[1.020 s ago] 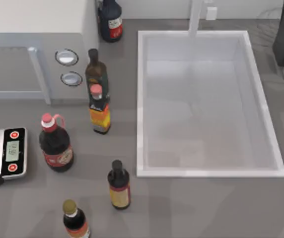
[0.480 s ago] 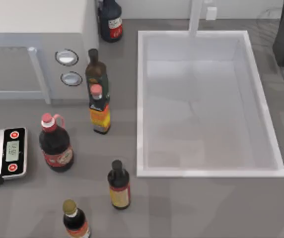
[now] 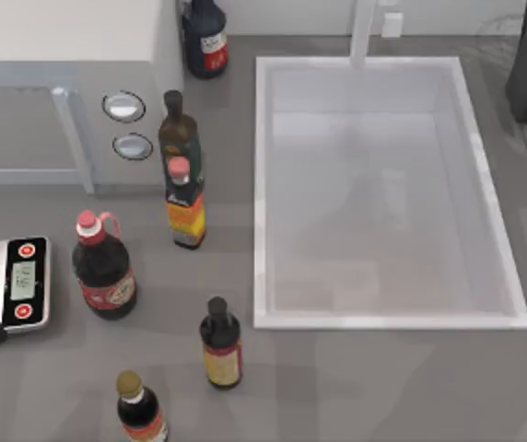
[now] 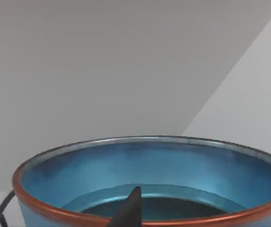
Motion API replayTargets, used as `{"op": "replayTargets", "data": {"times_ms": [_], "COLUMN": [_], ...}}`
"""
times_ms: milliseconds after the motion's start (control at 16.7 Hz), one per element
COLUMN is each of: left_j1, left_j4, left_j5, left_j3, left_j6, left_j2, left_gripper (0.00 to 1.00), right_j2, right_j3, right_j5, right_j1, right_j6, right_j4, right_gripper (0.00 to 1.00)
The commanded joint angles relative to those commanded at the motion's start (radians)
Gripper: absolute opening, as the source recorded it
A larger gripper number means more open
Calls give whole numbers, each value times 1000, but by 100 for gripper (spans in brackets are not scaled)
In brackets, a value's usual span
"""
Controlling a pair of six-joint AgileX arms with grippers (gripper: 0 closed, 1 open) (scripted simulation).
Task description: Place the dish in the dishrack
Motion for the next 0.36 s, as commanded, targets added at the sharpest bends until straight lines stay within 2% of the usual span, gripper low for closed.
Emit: {"op": "replayTargets", "data": {"times_ms": [360], "left_j1": [0], "left_j4": [0], "left_j5": [0], "left_j3": [0], "left_j6": [0], "left_j2": [0], "left_gripper": [100], "right_j2": [0], "right_j3": [0], "right_j5": [0], "right_j1": [0], "right_j6": [0], "right_j4": [0], "right_gripper": [100]}}
